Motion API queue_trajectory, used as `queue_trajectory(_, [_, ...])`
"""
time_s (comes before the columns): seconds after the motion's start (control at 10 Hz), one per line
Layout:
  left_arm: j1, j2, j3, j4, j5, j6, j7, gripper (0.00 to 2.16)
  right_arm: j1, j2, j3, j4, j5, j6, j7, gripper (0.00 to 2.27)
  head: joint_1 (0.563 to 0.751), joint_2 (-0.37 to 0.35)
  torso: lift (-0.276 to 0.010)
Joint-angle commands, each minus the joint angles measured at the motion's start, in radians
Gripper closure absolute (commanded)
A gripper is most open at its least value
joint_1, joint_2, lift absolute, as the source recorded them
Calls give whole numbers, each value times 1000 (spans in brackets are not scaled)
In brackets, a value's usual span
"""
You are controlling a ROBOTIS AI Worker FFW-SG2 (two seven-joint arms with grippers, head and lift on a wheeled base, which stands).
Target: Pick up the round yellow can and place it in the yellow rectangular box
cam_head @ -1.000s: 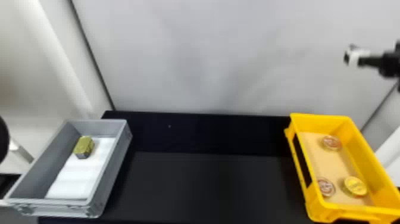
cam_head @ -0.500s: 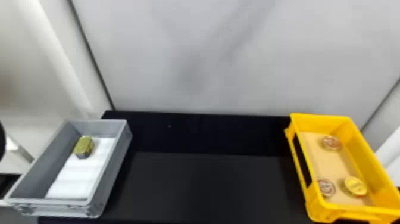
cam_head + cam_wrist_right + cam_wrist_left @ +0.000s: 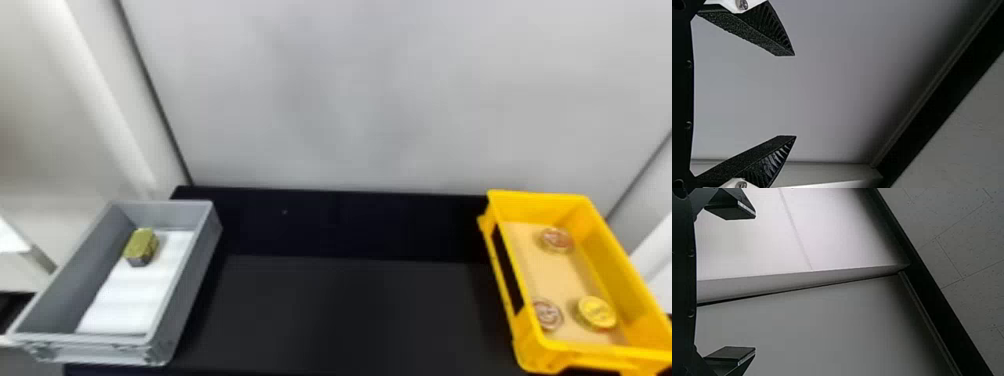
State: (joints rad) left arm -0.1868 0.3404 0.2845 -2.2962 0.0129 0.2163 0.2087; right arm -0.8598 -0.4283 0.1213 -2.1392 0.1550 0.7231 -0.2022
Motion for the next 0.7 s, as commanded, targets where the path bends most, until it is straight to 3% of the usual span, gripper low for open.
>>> queue_trajectory(0.0, [1,6,12,-8,-8,5,0,70,-41,-53,52,-53,49,-56,-8,-2,694,54,-3])
queue_trajectory(0.6, [1,6,13,-11,-11,11,0,70,-8,-66,48,-68,94,-89,-26,-2,694,54,-3])
